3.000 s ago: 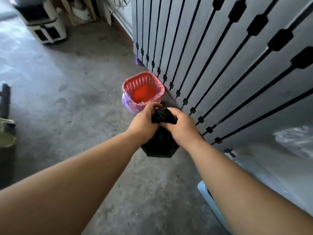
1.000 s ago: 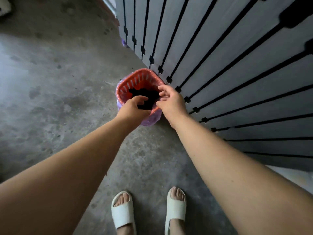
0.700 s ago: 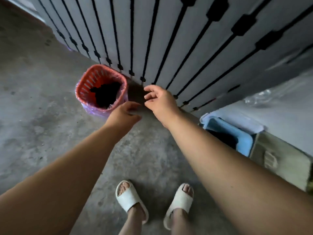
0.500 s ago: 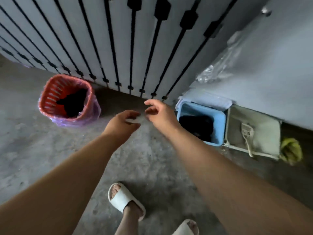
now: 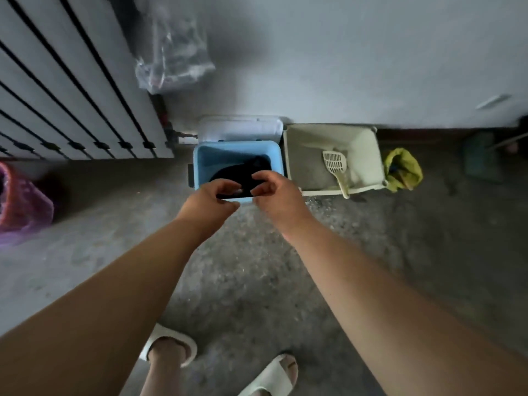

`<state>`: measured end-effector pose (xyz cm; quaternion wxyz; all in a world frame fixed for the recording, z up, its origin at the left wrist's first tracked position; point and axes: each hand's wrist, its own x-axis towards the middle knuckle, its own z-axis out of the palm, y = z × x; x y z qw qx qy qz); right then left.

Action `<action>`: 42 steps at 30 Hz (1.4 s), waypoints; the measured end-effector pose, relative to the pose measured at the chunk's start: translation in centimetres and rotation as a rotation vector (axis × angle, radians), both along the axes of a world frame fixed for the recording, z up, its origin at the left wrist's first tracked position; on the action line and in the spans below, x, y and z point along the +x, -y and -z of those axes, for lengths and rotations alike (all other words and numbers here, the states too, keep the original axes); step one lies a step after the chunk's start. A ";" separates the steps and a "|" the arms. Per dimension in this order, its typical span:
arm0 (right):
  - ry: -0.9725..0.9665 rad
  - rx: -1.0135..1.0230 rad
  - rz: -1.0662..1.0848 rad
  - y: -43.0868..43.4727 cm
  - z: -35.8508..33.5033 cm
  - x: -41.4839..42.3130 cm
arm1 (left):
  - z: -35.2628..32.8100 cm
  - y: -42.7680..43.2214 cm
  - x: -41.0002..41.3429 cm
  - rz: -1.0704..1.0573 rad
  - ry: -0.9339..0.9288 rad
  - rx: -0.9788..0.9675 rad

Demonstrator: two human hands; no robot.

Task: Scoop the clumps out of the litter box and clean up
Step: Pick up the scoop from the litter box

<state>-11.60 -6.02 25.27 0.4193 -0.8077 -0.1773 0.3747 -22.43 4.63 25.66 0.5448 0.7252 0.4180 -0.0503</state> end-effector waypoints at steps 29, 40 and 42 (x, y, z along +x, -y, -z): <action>-0.174 0.028 0.443 27.4 8.4 34.4 | 8.1 21.1 35.8 0.303 -0.060 -0.047; -0.227 -0.038 0.252 27.3 16.5 43.6 | 15.5 22.8 43.0 0.133 -0.126 -0.026; -0.198 -0.099 0.183 27.1 18.7 45.1 | 17.6 23.2 44.2 0.063 -0.130 -0.015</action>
